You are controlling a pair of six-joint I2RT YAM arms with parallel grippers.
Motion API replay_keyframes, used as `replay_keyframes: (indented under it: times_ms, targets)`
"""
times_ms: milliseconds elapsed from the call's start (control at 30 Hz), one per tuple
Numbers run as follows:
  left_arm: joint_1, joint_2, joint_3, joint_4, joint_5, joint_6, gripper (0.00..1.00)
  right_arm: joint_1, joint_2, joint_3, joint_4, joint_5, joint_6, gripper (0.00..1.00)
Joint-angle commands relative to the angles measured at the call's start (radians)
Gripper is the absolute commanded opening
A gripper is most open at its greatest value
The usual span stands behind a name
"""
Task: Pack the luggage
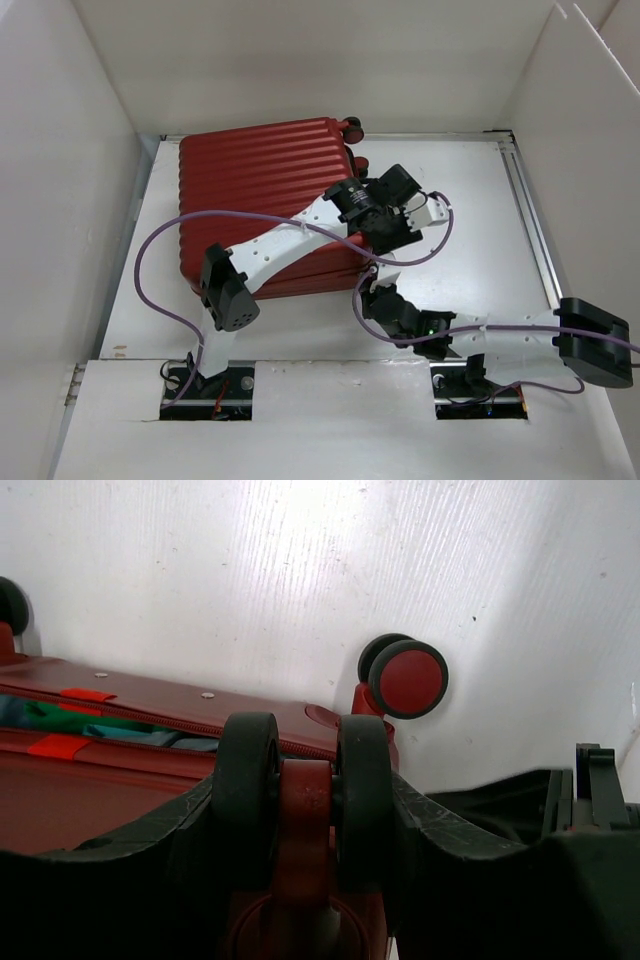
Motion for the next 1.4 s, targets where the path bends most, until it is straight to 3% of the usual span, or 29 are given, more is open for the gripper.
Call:
replay_keyframes:
  times_ms: [0,33,233,300,367,467,533,800,900,1000,1167,1267,1367]
  targets:
    - [-0.083,-0.177,0.030,0.140,0.152,-0.058,0.00,-0.026,-0.013,0.105,0.068,0.018,-0.017,0.04]
    - [-0.083,-0.177,0.030,0.140,0.152,-0.058,0.00,-0.026,-0.013,0.105,0.068,0.018,-0.026,0.00]
    - [-0.083,-0.177,0.021,0.140,0.143,-0.058,0.00,-0.026,-0.082,0.047,0.068,0.005,-0.046,0.00]
    - [-0.083,-0.186,0.021,0.140,0.143,-0.058,0.00,-0.026,-0.094,0.035,0.068,-0.039,-0.069,0.13]
    - [-0.083,-0.186,0.021,0.140,0.134,-0.058,0.00,-0.026,-0.094,0.035,0.068,-0.071,-0.095,0.37]
    - [-0.083,-0.186,0.021,0.140,0.134,-0.058,0.00,-0.026,-0.094,0.047,0.024,-0.102,-0.077,0.57]
    - [-0.083,-0.186,0.021,0.140,0.123,-0.058,0.00,-0.026,-0.082,0.047,0.024,-0.076,-0.059,0.63]
    - [-0.083,-0.195,0.001,0.140,0.123,-0.058,0.00,-0.026,0.007,0.159,0.037,0.053,-0.055,0.56]
    - [-0.083,-0.195,-0.008,0.140,0.123,-0.058,0.00,-0.026,0.036,0.183,0.038,0.084,-0.066,0.47]
    - [-0.083,-0.195,0.003,0.140,0.123,-0.058,0.00,-0.026,0.059,0.206,0.038,0.073,-0.077,0.36]
    - [-0.083,-0.195,0.003,0.140,0.123,-0.058,0.00,-0.026,0.059,0.206,0.050,0.073,-0.086,0.00]
    - [-0.083,-0.195,-0.006,0.140,0.123,-0.058,0.00,-0.017,0.010,0.173,0.050,0.064,-0.095,0.00]
    - [-0.083,-0.195,0.003,0.140,0.123,-0.058,0.00,0.041,-0.047,0.099,0.050,0.077,-0.095,0.18]
